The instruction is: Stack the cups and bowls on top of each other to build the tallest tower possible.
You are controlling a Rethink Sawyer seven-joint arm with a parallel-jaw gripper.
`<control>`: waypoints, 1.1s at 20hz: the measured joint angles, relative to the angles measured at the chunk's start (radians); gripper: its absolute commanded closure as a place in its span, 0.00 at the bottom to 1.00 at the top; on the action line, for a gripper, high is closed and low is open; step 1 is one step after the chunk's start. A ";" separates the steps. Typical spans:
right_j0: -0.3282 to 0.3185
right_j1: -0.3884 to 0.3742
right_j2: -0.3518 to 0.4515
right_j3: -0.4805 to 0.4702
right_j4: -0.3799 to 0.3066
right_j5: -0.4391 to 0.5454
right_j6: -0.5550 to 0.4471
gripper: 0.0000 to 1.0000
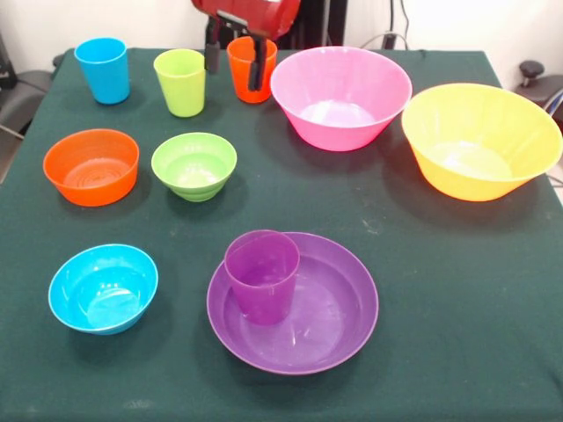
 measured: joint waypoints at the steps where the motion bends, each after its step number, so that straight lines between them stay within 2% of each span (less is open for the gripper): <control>1: -0.007 -0.005 0.003 0.007 -0.004 0.000 0.000 0.00; 12: -0.096 -0.049 0.047 0.068 -0.074 0.000 0.000 0.00; 22: -0.126 -0.052 0.078 0.097 -0.129 0.000 0.000 0.00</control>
